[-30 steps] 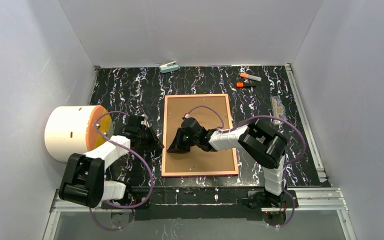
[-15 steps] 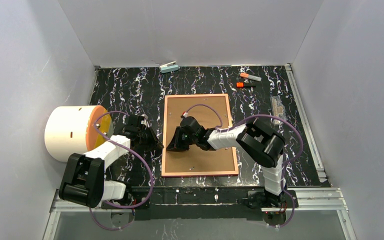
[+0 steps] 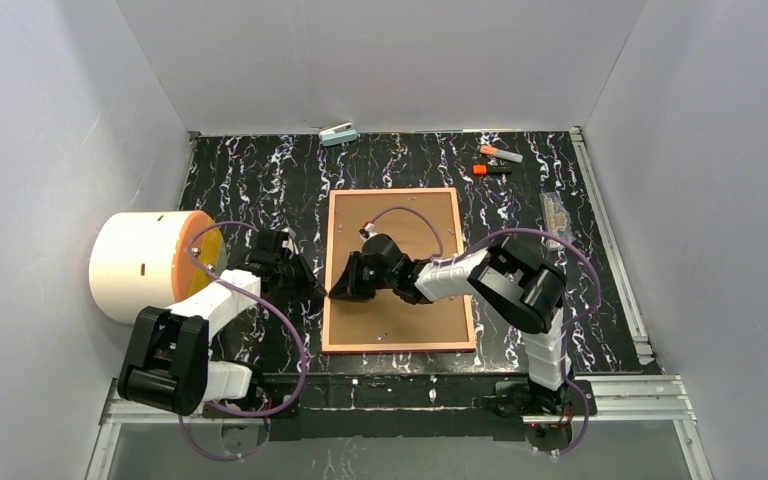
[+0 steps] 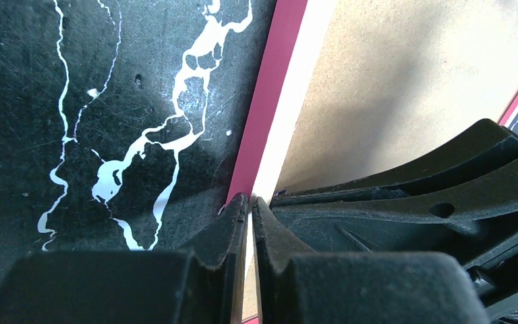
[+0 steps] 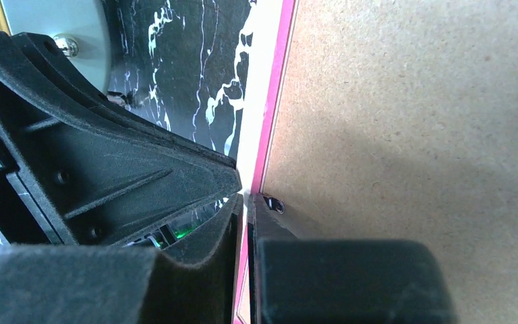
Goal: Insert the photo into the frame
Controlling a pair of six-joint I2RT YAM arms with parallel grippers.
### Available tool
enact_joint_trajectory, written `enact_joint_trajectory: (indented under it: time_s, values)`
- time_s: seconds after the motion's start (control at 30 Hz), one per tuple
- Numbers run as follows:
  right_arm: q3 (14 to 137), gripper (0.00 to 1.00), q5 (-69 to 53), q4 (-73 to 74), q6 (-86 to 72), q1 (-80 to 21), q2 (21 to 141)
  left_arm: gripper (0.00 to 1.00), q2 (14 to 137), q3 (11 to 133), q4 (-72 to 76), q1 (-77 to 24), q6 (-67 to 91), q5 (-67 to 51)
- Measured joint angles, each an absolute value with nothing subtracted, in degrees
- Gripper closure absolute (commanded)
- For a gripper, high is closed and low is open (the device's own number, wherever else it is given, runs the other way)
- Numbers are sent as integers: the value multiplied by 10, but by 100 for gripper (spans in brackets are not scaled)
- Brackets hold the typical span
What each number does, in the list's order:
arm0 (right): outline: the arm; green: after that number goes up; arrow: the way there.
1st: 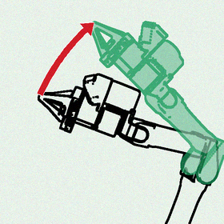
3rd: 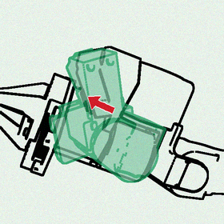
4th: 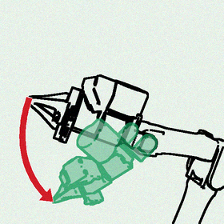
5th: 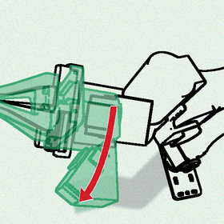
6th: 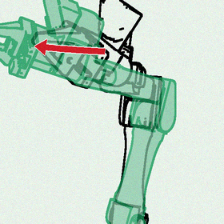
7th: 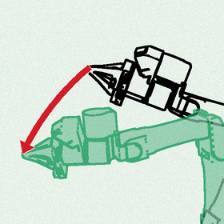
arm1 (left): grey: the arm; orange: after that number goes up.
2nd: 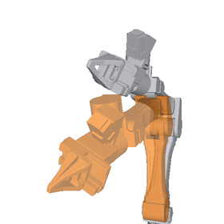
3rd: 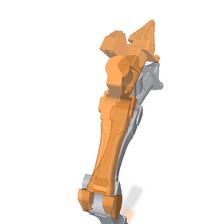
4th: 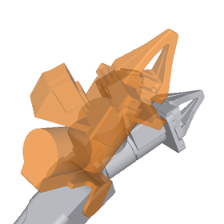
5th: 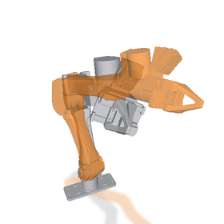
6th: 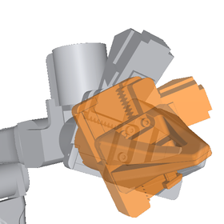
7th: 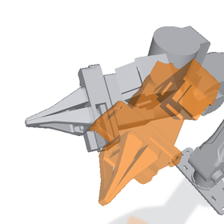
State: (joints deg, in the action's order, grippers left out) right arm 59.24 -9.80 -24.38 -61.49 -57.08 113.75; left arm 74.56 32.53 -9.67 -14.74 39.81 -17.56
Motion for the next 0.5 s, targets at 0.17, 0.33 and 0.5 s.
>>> enact_joint_trajectory:
  time_s: [0.17,0.33,0.5]
  values:
    - [568,81,-96,-291,-615,-571,1136,96,744,325,-99,-147,398,-175]
    - [541,75,-82,-294,-606,-571,1101,94,742,328,-112,-148,396,-175]
    - [526,69,-53,-281,-592,-571,1029,87,741,333,-130,-148,392,-175]
